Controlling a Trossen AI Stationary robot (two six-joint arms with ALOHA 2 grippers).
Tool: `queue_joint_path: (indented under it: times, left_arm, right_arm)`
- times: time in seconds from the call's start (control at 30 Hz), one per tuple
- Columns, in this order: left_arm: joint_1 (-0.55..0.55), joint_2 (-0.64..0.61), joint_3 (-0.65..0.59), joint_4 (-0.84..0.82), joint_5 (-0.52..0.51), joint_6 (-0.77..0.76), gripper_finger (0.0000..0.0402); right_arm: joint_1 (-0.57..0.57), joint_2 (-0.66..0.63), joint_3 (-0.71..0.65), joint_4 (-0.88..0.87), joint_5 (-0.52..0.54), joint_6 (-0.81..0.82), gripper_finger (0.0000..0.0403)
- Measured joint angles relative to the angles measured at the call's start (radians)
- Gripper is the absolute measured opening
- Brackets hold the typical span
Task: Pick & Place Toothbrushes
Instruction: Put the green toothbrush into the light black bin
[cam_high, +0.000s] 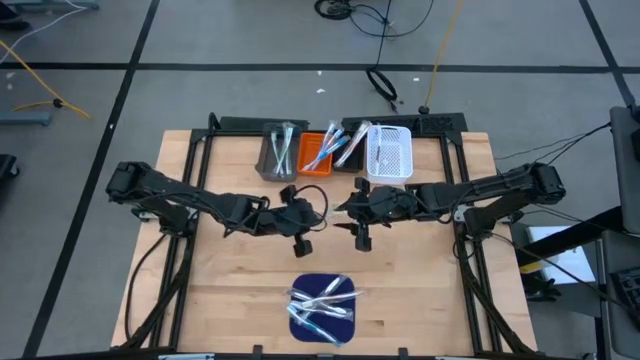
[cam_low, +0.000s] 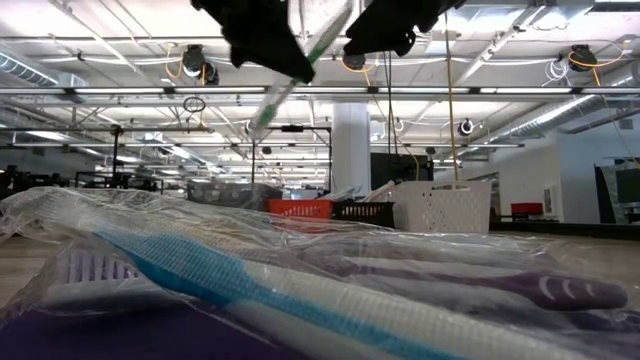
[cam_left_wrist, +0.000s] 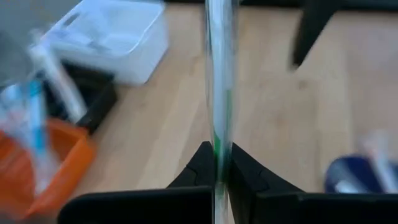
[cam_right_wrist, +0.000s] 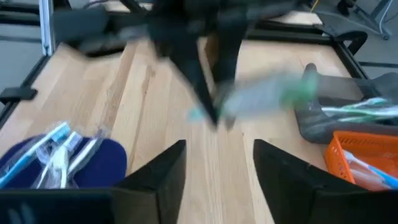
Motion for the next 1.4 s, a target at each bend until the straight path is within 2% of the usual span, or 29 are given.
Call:
queue_joint_path:
  times: [0.2, 0.37, 0.5, 0.67, 0.93, 1.0, 1.13, 1.2, 1.4]
  left_arm:
    - [0.0, -0.098, -0.001, -0.165, -0.142, -0.078, 0.0006]
    - [0.024, -0.168, 0.0, -0.282, -0.263, -0.18, 0.0006]
    - [0.057, -0.197, 0.001, -0.327, -0.32, -0.205, 0.0006]
    - [0.141, -0.211, 0.0, -0.344, -0.314, -0.199, 0.0005]
    - [0.301, -0.211, -0.04, -0.32, -0.232, -0.145, 0.0005]
    - [0.347, -0.219, -0.087, -0.267, -0.183, -0.129, 0.0005]
    - [0.438, -0.234, -0.199, -0.05, -0.091, -0.069, 0.0005]
    - [0.492, -0.236, -0.242, 0.016, -0.083, -0.058, 0.0005]
    - [0.631, -0.237, -0.278, 0.032, -0.068, -0.054, 0.0005]
  right_arm:
    - [0.002, 0.0, 0.0, -0.039, -0.004, 0.026, 0.0204]
    - [0.026, -0.002, -0.036, -0.01, -0.004, 0.033, 0.0201]
    - [0.047, -0.001, -0.069, 0.005, -0.004, 0.068, 0.0196]
    - [0.076, -0.001, -0.13, 0.094, -0.004, 0.079, 0.0194]
    - [0.124, -0.001, -0.206, 0.221, -0.004, 0.107, 0.0194]
    - [0.132, -0.001, -0.222, 0.238, -0.004, 0.118, 0.0193]
    - [0.14, -0.001, -0.257, 0.295, -0.002, 0.135, 0.0192]
    - [0.14, -0.001, -0.267, 0.314, -0.001, 0.137, 0.0192]
    - [0.139, -0.001, -0.292, 0.33, 0.0, 0.157, 0.0191]
